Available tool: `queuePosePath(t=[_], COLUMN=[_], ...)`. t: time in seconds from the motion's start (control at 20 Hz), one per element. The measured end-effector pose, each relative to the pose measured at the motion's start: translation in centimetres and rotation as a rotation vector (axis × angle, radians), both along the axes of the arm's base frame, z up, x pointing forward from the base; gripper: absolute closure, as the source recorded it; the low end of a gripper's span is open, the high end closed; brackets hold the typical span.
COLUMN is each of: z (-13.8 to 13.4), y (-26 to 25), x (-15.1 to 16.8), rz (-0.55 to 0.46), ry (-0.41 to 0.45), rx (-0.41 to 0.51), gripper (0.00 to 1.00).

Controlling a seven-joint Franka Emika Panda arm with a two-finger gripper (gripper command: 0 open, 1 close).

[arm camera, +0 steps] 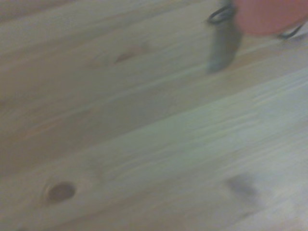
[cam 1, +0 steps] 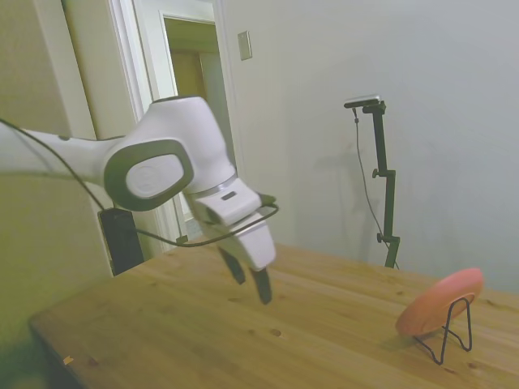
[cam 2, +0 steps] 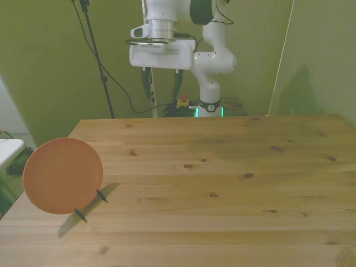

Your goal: Unload the plate

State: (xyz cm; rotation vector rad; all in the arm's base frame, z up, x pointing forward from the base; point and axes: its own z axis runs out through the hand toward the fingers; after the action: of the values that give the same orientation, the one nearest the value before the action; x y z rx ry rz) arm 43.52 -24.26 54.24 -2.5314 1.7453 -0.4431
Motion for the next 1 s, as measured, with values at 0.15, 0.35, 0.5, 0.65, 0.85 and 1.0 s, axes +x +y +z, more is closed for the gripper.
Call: queuePosePath(t=[0.15,0.35,0.5,0.65,0.85,1.0], z=[1.2,2.0,2.5,3.2,3.1,2.7], y=[-5.1,-7.8,-8.6,-10.8,-13.5,-14.3], x=[2.6,5.8,7.3,10.0,13.0,15.4], rz=[-0.065,-0.064,-0.087,-0.133,-0.199,-0.224], ry=[-0.015,-0.011,-0.025,-0.040,-0.014,0.003], rx=[-0.030,-0.061,-0.076,-0.110,-0.129,-0.143], gripper=[0.00,0.00,0.00,0.00,0.00,0.00])
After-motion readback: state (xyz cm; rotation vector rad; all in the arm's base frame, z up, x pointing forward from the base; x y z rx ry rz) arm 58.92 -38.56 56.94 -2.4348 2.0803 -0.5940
